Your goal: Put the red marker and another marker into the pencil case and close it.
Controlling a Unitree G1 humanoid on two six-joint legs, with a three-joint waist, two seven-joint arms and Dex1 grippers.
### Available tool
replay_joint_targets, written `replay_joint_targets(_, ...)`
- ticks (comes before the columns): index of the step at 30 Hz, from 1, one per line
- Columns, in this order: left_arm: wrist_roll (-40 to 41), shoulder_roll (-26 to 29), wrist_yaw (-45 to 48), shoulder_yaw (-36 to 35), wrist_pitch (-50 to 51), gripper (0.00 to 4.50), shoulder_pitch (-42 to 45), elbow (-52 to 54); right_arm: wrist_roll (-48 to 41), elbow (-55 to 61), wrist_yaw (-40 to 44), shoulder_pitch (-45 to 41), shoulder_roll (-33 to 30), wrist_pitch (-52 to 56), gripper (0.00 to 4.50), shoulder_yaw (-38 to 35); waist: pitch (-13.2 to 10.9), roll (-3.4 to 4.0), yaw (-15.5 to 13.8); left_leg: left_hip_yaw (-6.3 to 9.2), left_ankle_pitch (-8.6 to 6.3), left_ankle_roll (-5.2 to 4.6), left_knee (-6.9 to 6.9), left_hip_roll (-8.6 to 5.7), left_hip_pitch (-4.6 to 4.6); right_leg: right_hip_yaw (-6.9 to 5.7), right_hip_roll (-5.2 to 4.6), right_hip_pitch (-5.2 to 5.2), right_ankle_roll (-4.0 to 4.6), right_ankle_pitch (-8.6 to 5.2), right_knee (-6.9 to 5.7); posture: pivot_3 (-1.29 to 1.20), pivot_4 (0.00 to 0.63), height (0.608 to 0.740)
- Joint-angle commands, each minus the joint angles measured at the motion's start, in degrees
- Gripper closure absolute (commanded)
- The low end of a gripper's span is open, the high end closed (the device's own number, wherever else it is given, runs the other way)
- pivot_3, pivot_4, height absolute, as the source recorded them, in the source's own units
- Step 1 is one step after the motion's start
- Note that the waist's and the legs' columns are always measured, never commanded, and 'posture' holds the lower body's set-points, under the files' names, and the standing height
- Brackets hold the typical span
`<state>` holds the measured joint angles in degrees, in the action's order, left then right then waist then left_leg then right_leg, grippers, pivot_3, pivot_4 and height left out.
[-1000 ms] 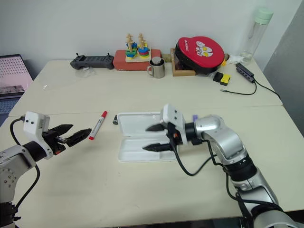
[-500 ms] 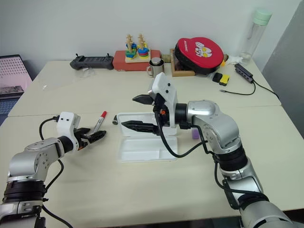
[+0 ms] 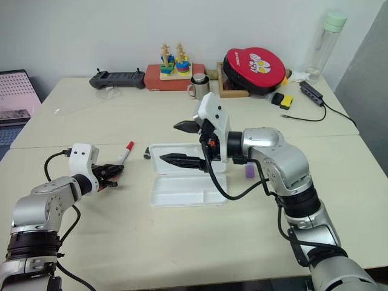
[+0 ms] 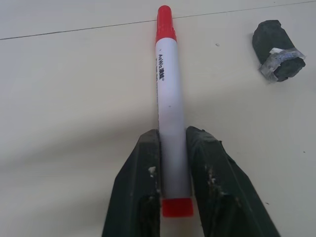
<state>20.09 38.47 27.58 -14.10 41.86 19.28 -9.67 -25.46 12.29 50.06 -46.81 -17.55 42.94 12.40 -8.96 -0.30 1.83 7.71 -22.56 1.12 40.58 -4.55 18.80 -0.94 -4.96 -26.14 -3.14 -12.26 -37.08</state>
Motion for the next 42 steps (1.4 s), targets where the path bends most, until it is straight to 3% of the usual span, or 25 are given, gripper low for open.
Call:
replay_joint_targets(1, -1.9, -1.4, -1.8, 0.3, -2.3, 4.03, -0.3, -0.2, -0.6, 0.9, 0.4, -1.0, -0.6, -1.6, 0.0, -1.0, 0.0, 0.0, -0.1, 0.01, 0.0, 0.0, 0.01, 0.0, 0.0, 0.0, 0.0, 0.01, 0.0, 0.0, 0.0, 0.0, 0.15, 0.74)
replay_joint_targets(6, -4.2, -2.7, -4.4, -2.2, -17.2, 4.03, 5.5, -0.6, -1.8, 1.5, 1.1, -0.5, -2.9, -1.7, 0.0, -3.0, 0.0, -0.06, -0.2, 0.05, 0.0, 0.0, 0.14, 0.0, 0.09, -0.03, 0.0, 0.01, 0.0, 0.0, 0.01, 0.0, 0.15, 0.74)
replay_joint_targets(9, 4.3, -4.1, 6.7, -2.0, -22.3, 4.03, 7.7, 10.5, -3.4, 2.4, 1.9, -0.2, -5.0, -0.9, 0.0, -4.9, 0.0, -0.09, -0.3, 0.07, 0.0, 0.01, 0.2, 0.01, 0.17, -0.02, -0.02, 0.01, 0.0, 0.01, 0.03, 0.0, 0.15, 0.74)
replay_joint_targets(14, 1.1, 1.6, 22.5, 11.4, -24.1, 4.03, 5.2, 20.0, -3.5, 2.8, 3.2, 0.8, -9.9, -0.7, 0.0, -6.1, 0.0, -0.05, 0.1, 0.0, -0.01, 0.01, 0.13, 0.0, 0.19, 0.08, -0.11, 0.0, 0.0, 0.01, 0.12, 0.0, 0.15, 0.74)
replay_joint_targets(17, -9.6, 6.8, 27.7, 20.7, -32.4, 4.03, 4.2, 17.9, -2.5, 2.9, 3.6, 2.8, -13.6, -1.1, 0.0, -6.3, 0.0, -0.03, 0.2, -0.08, -0.01, 0.0, 0.03, 0.02, 0.11, 0.11, -0.06, 0.0, 0.0, 0.01, 0.11, 0.0, 0.15, 0.74)
replay_joint_targets(21, -16.6, 9.2, 30.1, 25.5, -38.9, 4.03, 4.8, 12.2, -2.3, 4.4, 2.6, 5.4, -16.3, -0.9, 0.0, -6.6, 0.0, -0.01, 0.1, -0.15, -0.01, 0.0, 0.02, 0.12, 0.13, 0.14, 0.04, -0.04, 0.0, 0.01, 0.1, 0.0, 0.15, 0.74)
replay_joint_targets(28, -19.4, 7.1, 33.4, 28.0, -46.2, 4.03, 6.9, 4.8, -4.1, 10.5, -0.2, 10.5, -18.3, 2.4, 0.0, -7.5, 0.0, -0.02, -0.4, -0.04, -0.02, -0.01, 0.12, 0.03, 0.21, 0.06, -0.02, -0.01, 0.0, 0.01, 0.11, 0.0, 0.15, 0.74)
replay_joint_targets(36, -18.4, 4.0, 36.7, 28.4, -46.9, 4.03, 9.0, 2.4, -2.9, 13.4, -2.6, 14.8, -20.1, 5.3, 0.0, -6.5, 0.0, -0.03, -0.4, -0.05, -0.02, -0.02, 0.15, 0.03, 0.23, 0.02, -0.03, -0.01, -0.01, 0.01, 0.1, 0.0, 0.15, 0.74)
replay_joint_targets(38, -18.5, 3.6, 37.2, 28.4, -46.6, 3.32, 9.1, 2.3, -2.5, 13.6, -3.5, 15.3, -20.4, 6.0, 0.0, -6.2, 0.0, -0.03, -0.3, -0.04, -0.02, -0.01, 0.15, 0.04, 0.23, 0.03, -0.03, -0.01, -0.01, 0.01, 0.1, 0.0, 0.15, 0.74)
replay_joint_targets(42, -17.4, 3.2, 37.9, 27.8, -44.7, 2.64, 8.9, 3.6, -1.4, 12.9, -5.7, 15.6, -20.6, 7.4, 0.0, -5.9, 0.0, -0.04, -0.3, -0.04, -0.02, -0.02, 0.15, 0.03, 0.22, 0.02, -0.02, 0.0, -0.01, 0.01, 0.09, 0.0, 0.15, 0.74)
